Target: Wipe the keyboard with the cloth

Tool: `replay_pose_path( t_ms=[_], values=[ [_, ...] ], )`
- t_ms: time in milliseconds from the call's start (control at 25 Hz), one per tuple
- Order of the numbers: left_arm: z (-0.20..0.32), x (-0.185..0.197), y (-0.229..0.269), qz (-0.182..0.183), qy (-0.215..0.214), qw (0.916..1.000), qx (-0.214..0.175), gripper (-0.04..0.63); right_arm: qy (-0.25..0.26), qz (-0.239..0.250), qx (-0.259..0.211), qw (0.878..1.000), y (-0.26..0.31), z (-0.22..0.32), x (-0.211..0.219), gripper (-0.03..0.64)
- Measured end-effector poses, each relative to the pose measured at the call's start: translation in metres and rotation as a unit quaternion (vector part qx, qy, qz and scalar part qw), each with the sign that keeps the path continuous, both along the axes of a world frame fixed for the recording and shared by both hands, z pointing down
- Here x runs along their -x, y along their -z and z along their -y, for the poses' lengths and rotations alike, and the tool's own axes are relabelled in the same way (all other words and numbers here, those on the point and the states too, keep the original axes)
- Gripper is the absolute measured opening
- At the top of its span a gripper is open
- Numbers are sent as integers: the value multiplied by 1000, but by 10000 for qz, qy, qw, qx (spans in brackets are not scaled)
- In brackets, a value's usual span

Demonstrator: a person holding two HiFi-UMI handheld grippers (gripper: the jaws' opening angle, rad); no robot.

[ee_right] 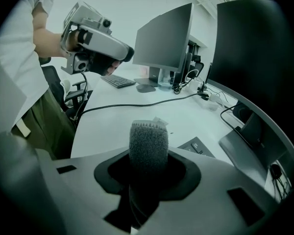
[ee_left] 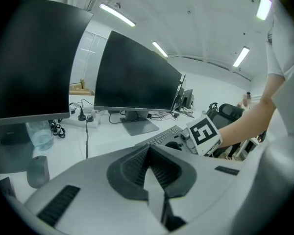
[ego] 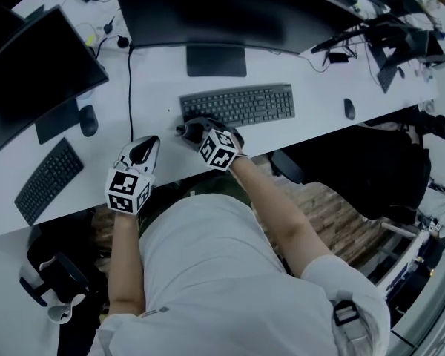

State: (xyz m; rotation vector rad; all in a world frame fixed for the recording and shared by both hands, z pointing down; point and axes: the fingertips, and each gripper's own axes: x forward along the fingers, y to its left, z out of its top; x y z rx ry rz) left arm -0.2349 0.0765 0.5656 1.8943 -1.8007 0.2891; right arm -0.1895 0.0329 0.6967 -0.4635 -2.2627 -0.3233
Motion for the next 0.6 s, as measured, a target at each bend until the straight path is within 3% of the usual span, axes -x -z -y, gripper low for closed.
replay_pose_path(
  t_ms=[320,600],
  values=[
    [20,-27,1,65,-192,9998,-31,2,187,-114,156,9996,-4,-27,-40,121],
    [54,-70,19,133,-550,9981,-242,2,-701,441,558,9950,40,-4,-87,121]
  ],
)
